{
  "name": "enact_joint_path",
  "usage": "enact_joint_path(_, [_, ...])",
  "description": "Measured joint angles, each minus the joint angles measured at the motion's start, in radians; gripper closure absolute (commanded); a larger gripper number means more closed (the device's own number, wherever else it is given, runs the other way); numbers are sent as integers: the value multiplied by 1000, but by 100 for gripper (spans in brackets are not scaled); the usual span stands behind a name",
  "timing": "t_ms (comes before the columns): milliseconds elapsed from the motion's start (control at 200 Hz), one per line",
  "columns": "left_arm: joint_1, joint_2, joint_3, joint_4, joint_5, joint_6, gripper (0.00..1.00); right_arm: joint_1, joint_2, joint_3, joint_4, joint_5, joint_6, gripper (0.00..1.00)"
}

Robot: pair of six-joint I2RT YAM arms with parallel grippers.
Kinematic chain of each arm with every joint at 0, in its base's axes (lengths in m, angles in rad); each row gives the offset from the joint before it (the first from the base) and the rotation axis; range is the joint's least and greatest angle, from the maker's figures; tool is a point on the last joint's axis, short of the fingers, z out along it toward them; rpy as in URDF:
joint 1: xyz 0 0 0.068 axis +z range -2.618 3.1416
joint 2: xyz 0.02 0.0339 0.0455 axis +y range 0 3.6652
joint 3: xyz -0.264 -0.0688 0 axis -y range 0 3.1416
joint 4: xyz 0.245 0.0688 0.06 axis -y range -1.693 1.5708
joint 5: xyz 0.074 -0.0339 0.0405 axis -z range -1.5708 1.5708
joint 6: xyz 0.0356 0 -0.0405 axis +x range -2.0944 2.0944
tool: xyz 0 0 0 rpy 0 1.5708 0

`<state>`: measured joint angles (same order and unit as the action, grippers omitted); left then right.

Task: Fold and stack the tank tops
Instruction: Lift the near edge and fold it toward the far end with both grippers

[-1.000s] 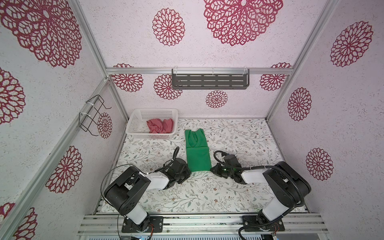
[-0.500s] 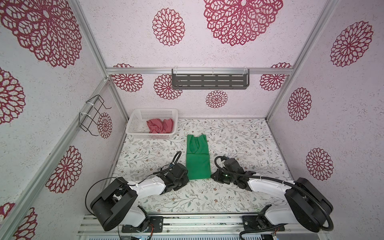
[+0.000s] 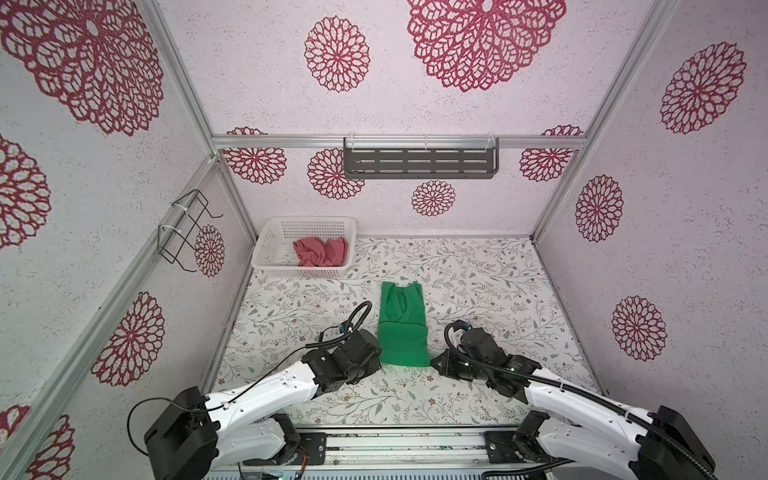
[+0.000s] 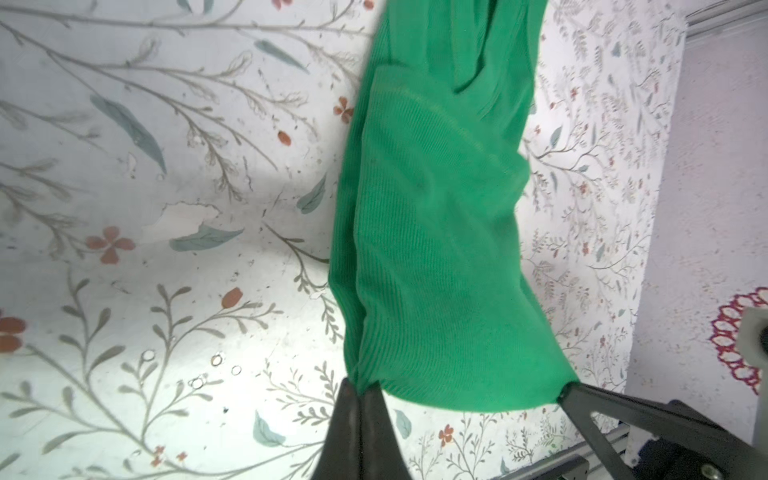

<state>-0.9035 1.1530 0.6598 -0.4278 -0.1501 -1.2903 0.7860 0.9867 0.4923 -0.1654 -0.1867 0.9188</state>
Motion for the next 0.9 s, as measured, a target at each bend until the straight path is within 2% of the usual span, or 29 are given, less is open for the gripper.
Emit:
enact_joint_path(195, [15,-8,58,-41,-21,64,100,0,11,101,-68,39,-37,100])
enact_joint_path(425, [118,31,141,-47,-4,179,100,-37,106,234,-109,64,-135,100])
enact_joint_path(706, [241,187,257,-9,79,327,100,-155,248,345,-103,48,-246,100])
enact_joint_path(901, [323,326,343,33,139,420,100,-230,370,404,-65,-2,-310,100])
